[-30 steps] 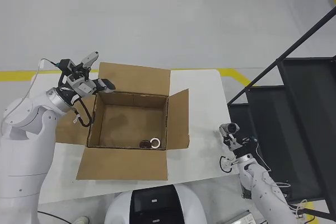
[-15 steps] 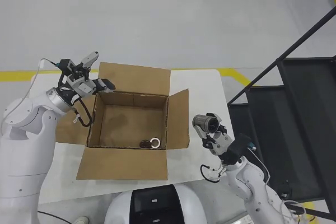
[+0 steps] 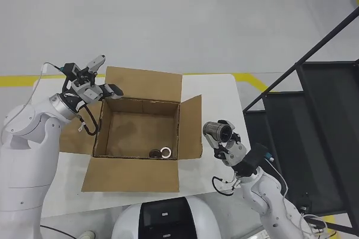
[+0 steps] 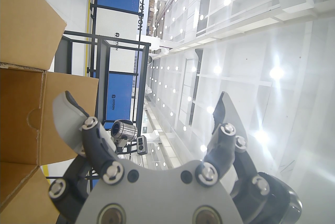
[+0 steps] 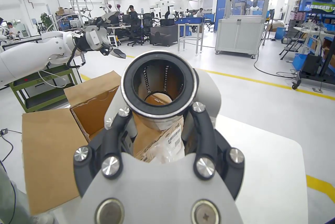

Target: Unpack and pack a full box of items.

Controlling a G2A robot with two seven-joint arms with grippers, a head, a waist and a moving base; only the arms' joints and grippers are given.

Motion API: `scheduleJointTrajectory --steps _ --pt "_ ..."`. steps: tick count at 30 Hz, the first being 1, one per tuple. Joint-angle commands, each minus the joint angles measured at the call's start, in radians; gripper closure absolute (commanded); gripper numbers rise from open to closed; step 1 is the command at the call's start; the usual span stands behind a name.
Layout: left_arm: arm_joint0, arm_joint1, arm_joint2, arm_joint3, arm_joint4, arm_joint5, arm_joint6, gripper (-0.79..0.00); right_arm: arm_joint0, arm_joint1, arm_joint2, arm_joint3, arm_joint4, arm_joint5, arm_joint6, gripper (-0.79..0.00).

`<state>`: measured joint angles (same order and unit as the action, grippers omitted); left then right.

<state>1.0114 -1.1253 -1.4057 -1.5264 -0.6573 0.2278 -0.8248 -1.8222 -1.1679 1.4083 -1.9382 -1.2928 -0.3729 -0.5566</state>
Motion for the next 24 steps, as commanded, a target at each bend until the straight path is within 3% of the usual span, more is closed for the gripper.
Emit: scheduleJointTrajectory --steps 1,6,15,22,23,24 --pt "0.0 0.0 0.0 0.0 0.0 0.0 0.0 -0.785 0.0 0.0 0.0 0.0 0.0 0.0 0.0 0.0" --pt "0.0 0.0 0.0 0.0 0.0 0.0 0.0 -0.785 0.065 -0.001 -0.028 -0.02 -0.031 -0.025 0.066 0.0" --pt "0.0 0.0 0.0 0.0 0.0 0.0 0.0 -0.785 0.339 -0.012 -0.209 0.073 -0.18 -0.165 0.398 0.0" --pt "0.0 0.0 0.0 0.0 0.0 0.0 0.0 -0.785 0.413 -0.027 -0.316 0.125 -0.193 -0.171 0.455 -0.003" --pt "0.0 0.0 0.0 0.0 0.0 0.0 0.0 -0.785 0.421 -0.03 -0.332 0.13 -0.194 -0.169 0.456 -0.151" --pt "0.0 0.0 0.0 0.0 0.0 0.0 0.0 -0.785 0.43 -0.033 -0.347 0.138 -0.193 -0.164 0.457 -0.369"
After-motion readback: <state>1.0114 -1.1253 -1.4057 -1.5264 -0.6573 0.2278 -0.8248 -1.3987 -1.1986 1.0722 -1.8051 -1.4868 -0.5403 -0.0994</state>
